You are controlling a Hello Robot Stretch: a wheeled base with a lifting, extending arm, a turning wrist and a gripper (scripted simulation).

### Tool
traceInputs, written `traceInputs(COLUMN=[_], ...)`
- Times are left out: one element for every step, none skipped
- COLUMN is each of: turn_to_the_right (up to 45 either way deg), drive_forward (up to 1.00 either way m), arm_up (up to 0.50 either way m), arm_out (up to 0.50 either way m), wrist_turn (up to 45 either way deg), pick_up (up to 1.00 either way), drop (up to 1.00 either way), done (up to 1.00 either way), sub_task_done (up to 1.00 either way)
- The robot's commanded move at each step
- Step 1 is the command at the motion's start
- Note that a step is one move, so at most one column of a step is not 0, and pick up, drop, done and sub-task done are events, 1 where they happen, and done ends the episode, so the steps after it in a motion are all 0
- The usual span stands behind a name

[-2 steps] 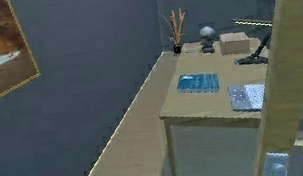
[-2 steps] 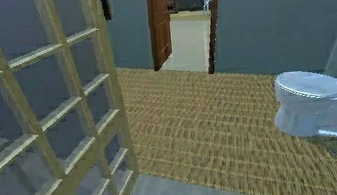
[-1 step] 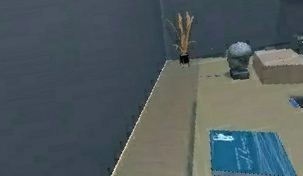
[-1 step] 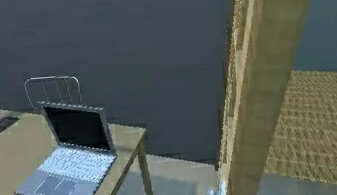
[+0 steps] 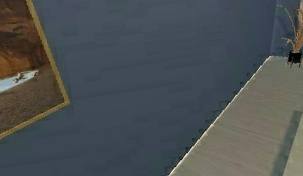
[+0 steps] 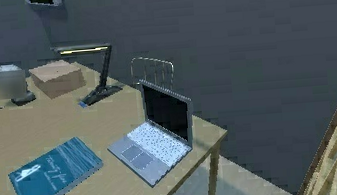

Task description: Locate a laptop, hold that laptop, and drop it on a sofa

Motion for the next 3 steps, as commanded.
traceInputs(turn_to_the_right=[0.0,0.0,0.0], drive_forward=[0.00,0.00,0.00], arm_up=[0.50,0.32,0.00], arm_out=[0.00,0.00,0.20], wrist_turn=[0.0,0.0,0.0], pick_up=[0.00,0.00,0.00], drop=[0.00,0.00,0.00], done=[0.00,0.00,0.00], sub_task_done=[0.00,0.00,0.00])
